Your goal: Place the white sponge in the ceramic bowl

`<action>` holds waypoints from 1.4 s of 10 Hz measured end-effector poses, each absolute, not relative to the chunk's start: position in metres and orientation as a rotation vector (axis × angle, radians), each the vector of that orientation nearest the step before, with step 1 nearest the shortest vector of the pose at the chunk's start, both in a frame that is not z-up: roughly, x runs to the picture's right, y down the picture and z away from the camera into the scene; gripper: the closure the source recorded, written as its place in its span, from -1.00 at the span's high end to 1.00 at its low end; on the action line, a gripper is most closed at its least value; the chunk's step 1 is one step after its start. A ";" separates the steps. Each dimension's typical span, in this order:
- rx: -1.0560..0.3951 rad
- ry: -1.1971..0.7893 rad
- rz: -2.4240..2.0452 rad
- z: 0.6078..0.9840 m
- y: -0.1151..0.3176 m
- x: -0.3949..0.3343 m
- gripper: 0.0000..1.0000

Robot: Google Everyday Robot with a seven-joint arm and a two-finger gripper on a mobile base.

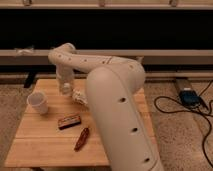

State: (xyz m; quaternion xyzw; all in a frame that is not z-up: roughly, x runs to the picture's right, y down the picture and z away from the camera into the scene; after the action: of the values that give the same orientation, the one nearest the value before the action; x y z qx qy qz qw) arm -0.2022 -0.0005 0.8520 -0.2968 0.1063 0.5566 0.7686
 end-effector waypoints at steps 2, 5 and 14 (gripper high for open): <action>-0.639 0.258 1.247 0.844 0.009 -0.166 -1.00; -0.616 0.325 1.337 0.837 0.023 -0.096 -1.00; -0.711 0.448 1.425 0.838 0.077 0.062 0.01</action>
State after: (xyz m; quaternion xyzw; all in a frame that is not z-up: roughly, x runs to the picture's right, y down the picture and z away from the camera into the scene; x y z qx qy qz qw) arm 0.0622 0.0770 0.8378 -0.3164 0.1995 0.6340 0.6769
